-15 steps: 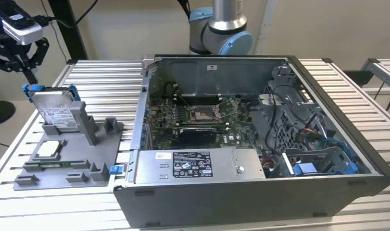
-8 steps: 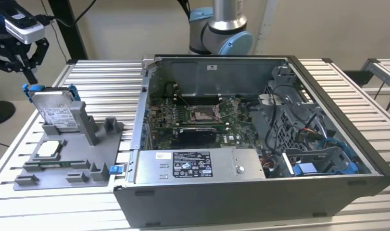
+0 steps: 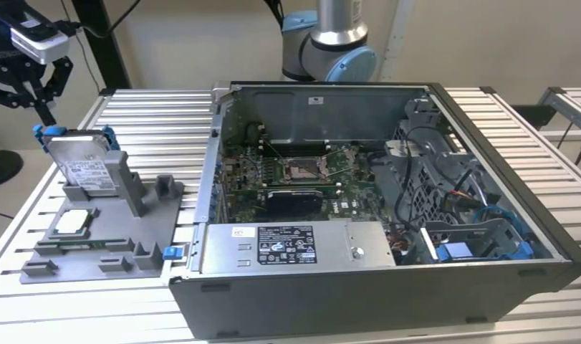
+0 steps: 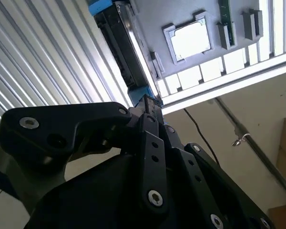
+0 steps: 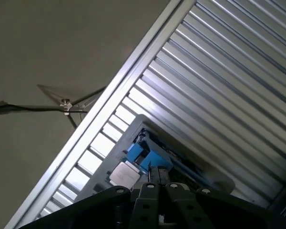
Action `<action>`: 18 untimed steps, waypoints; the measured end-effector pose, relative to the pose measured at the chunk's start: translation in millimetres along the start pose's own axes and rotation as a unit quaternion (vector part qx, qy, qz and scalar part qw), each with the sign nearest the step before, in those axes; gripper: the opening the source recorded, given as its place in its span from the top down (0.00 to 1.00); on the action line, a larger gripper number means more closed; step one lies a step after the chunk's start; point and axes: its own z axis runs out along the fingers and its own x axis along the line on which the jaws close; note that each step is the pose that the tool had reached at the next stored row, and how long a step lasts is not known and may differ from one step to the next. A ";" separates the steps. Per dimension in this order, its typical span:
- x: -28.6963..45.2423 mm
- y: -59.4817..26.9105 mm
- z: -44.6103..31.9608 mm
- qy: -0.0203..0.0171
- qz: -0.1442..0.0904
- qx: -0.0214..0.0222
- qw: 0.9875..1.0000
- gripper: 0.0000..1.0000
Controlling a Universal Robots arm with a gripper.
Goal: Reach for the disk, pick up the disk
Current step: 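Pick up the disk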
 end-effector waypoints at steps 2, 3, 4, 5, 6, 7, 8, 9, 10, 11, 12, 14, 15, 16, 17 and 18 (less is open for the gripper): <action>0.0 -0.1 0.0 0.000 -0.007 0.000 1.000 1.00; 0.0 -0.1 0.0 0.000 -0.011 0.000 1.000 1.00; 0.0 -0.1 0.0 0.001 -0.015 0.000 1.000 1.00; 0.0 -0.1 0.0 0.001 -0.020 0.000 1.000 1.00; 0.0 -0.1 0.0 0.001 -0.025 0.000 1.000 1.00; 0.0 -0.1 0.0 0.001 -0.030 0.000 1.000 1.00; 0.0 -0.1 0.0 0.001 -0.036 0.000 0.999 1.00; 0.0 -0.1 0.0 0.002 -0.043 0.000 0.999 1.00; 0.0 -0.1 0.0 0.002 -0.049 0.000 0.999 1.00; 0.0 -0.1 0.0 0.002 -0.056 0.000 0.998 1.00; 0.0 -0.1 0.0 0.002 -0.063 0.000 0.998 1.00; 0.0 0.0 0.0 0.003 -0.077 0.000 0.997 1.00; 0.0 -0.1 0.0 0.003 -0.083 0.000 0.997 1.00; 0.0 -0.1 0.0 0.003 -0.090 0.000 0.996 1.00; 0.0 -0.1 0.0 0.004 -0.096 0.000 0.995 1.00; 0.0 -0.1 0.0 0.004 -0.103 0.000 0.995 1.00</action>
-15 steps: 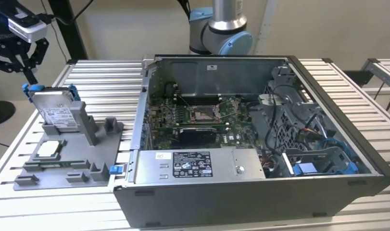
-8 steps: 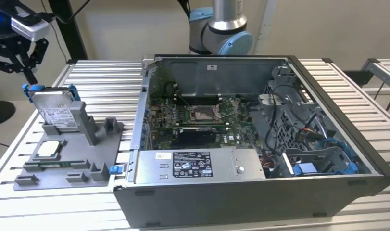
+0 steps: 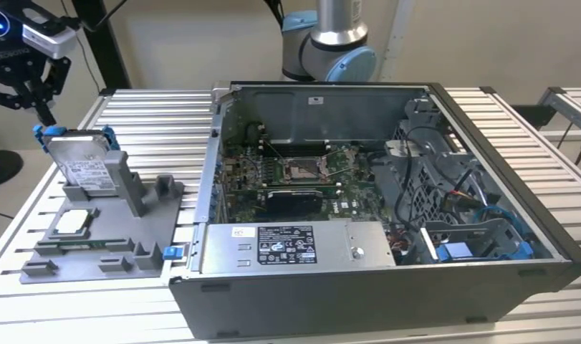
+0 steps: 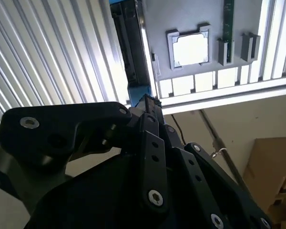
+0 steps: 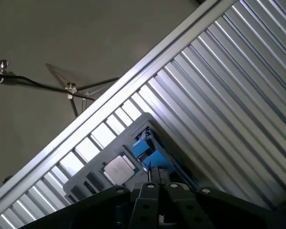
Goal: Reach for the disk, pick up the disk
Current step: 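Pick up the disk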
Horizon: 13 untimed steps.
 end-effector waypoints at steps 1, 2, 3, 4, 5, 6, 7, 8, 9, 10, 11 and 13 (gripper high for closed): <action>0.0 0.0 0.0 0.000 -0.006 0.000 1.000 1.00; 0.0 0.0 0.0 0.001 -0.013 0.000 1.000 1.00; 0.0 0.0 0.0 0.001 -0.020 0.000 1.000 1.00; 0.0 0.0 0.0 0.001 -0.026 0.000 1.000 1.00; 0.0 0.0 0.0 0.001 -0.032 0.000 0.999 1.00; 0.0 0.0 0.0 0.002 -0.039 0.000 0.999 1.00; 0.0 0.0 0.0 0.002 -0.045 0.000 0.999 1.00; 0.0 0.0 0.0 0.002 -0.052 0.000 0.999 1.00; 0.0 0.0 0.0 0.002 -0.058 0.000 0.998 1.00; 0.0 0.0 0.0 0.002 -0.064 0.000 0.998 1.00; 0.0 0.0 0.0 0.003 -0.070 0.000 0.998 1.00; 0.0 0.0 0.0 0.003 -0.083 0.000 0.997 1.00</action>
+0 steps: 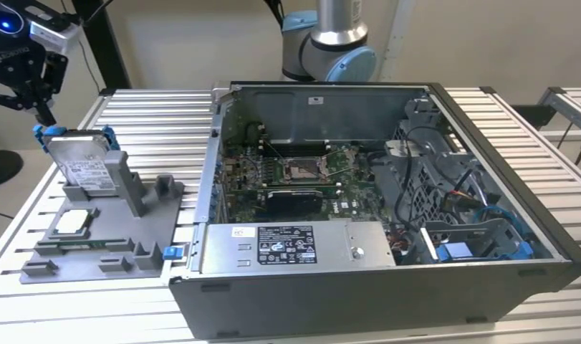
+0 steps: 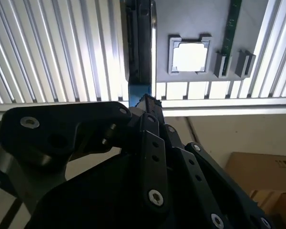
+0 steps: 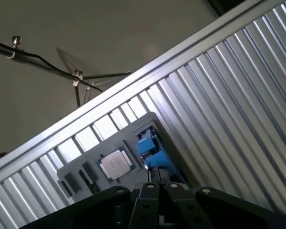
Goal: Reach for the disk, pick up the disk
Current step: 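Pick up the disk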
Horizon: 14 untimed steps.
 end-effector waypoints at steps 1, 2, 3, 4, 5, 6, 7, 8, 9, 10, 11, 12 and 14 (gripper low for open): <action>0.0 0.0 0.0 0.000 -0.006 0.000 1.000 1.00; 0.0 0.0 0.0 0.000 -0.013 0.000 1.000 1.00; 0.0 0.0 0.0 0.001 -0.019 0.000 1.000 1.00; 0.0 0.0 0.0 0.001 -0.025 0.000 1.000 1.00; 0.0 0.0 0.0 0.001 -0.032 0.000 0.999 1.00; 0.0 0.0 0.0 0.001 -0.039 0.000 0.999 1.00; 0.0 0.0 0.0 0.002 -0.046 0.000 0.999 1.00; 0.0 0.0 0.0 0.002 -0.053 0.000 0.999 1.00; 0.0 0.0 0.0 0.002 -0.062 0.000 0.998 1.00; 0.0 0.0 0.0 0.003 -0.071 0.000 0.997 1.00; 0.0 0.0 0.0 0.003 -0.080 0.000 0.997 1.00; 0.0 0.0 0.0 0.003 -0.089 0.000 0.996 1.00; 0.0 0.0 0.0 0.004 -0.107 0.001 0.994 1.00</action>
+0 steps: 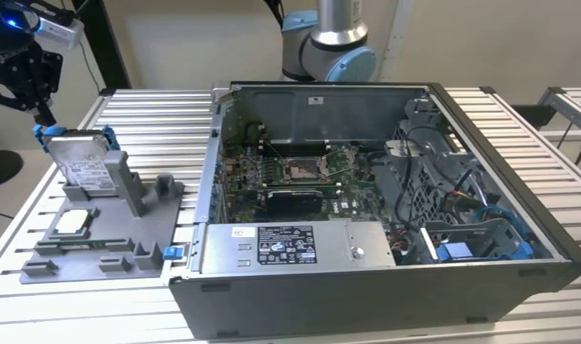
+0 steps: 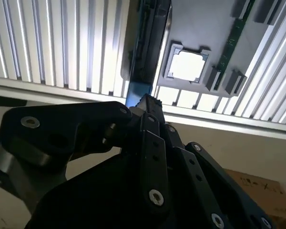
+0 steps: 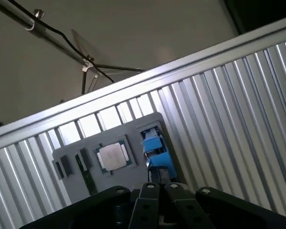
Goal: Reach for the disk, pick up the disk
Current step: 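Pick up the disk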
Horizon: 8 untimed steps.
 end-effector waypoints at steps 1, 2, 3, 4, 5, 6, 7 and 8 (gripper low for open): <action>0.0 0.0 0.0 0.000 -0.009 0.000 1.000 1.00; 0.0 0.0 0.0 0.000 -0.018 0.000 1.000 1.00; 0.0 0.0 0.0 0.001 -0.027 0.001 1.000 1.00; 0.0 0.0 0.0 0.001 -0.036 0.001 0.999 1.00; 0.0 0.0 0.0 0.001 -0.045 0.001 0.999 1.00; 0.0 0.0 0.0 0.001 -0.054 0.001 0.999 1.00; 0.0 0.0 0.1 0.002 -0.063 0.001 0.998 1.00; 0.0 0.0 0.1 0.002 -0.072 0.001 0.997 1.00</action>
